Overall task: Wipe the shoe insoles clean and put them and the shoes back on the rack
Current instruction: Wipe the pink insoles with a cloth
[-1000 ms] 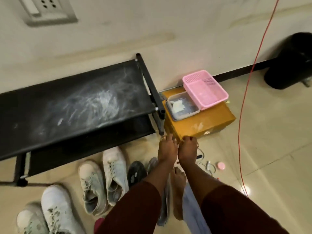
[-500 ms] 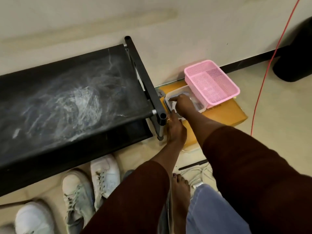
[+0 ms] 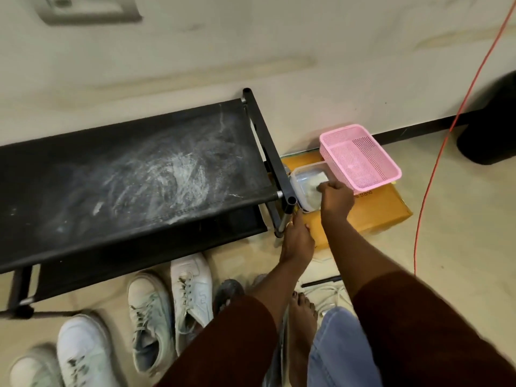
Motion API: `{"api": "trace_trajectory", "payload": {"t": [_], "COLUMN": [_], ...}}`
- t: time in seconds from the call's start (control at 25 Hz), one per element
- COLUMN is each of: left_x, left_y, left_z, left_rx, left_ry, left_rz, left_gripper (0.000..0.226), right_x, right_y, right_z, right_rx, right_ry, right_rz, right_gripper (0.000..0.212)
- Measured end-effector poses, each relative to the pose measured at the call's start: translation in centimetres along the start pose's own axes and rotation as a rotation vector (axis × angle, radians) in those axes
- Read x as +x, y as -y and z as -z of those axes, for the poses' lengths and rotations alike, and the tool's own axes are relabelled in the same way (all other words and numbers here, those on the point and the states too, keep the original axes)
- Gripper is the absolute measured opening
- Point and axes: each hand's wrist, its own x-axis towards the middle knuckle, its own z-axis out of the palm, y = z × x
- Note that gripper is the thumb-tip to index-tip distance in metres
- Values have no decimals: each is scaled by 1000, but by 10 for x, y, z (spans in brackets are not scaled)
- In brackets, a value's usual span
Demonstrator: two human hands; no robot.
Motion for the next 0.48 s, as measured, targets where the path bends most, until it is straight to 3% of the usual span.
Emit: {"api": "trace_trajectory", "payload": {"t": [0.12,0.24,0.36,0.48], "left_x": [-57,-119,-174,-212], "left_y": [0,15,40,92], "left_z": [10,21,30,23], "left_rx": [-160,-291,-308,-281], "left_ry": [16,-146,-187,-243], "left_rz": [44,133,153,207], "left_gripper": [39,30,31,39], "right_x": [-59,-126,-180,-229], "right_y": [-9,-36,-74,-120], "right_z": [23,37,36,26], "right_rx": [185,265,315,248], "right_ry": [-41,-123,-7,64], "right_rz": [-84,-137,-303,-332], "right_gripper": [13,21,35,43]}}
